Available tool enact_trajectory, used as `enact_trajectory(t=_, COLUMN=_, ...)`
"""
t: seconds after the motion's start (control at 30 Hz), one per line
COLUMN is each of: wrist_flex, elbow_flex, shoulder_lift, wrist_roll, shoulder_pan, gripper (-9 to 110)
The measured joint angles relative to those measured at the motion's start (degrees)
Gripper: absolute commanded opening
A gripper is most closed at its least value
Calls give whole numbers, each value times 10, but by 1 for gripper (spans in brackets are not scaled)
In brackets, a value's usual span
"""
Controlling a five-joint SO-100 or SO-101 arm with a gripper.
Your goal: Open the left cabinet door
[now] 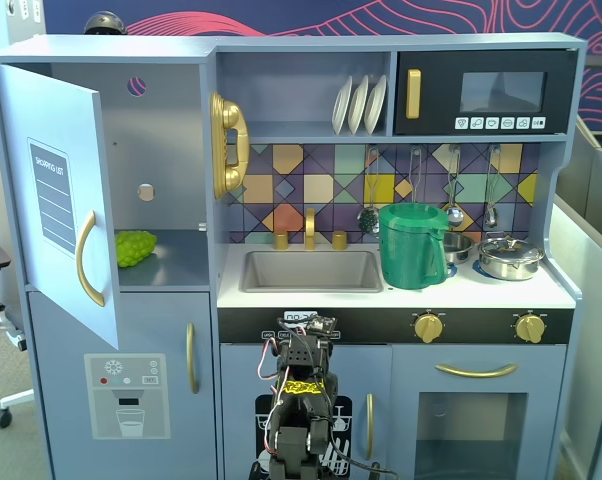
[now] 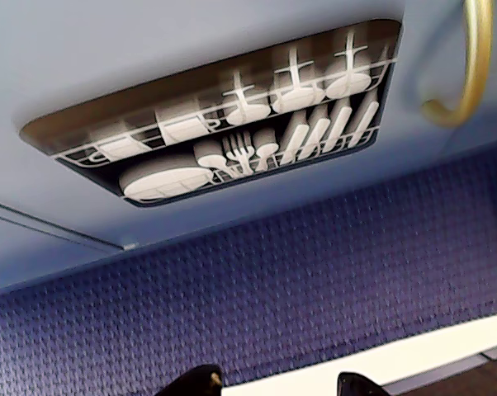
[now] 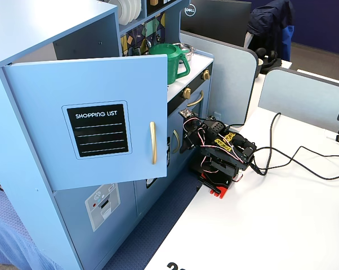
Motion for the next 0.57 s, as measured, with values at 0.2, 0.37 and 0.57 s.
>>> enact_trajectory(t=0.2, wrist_flex=1, elbow_flex=1, shoulder_lift=3, wrist_roll=-40, shoulder_pan=10, gripper=0)
enact_trajectory(t=0.37, wrist_flex=4, elbow_flex=2, shoulder_lift=3, wrist_roll=-53, shoulder_pan=10, gripper=0)
enact_trajectory(t=0.57, wrist_flex=4, elbow_flex=2, shoulder_lift=3, wrist_roll=-53, shoulder_pan=10, gripper=0)
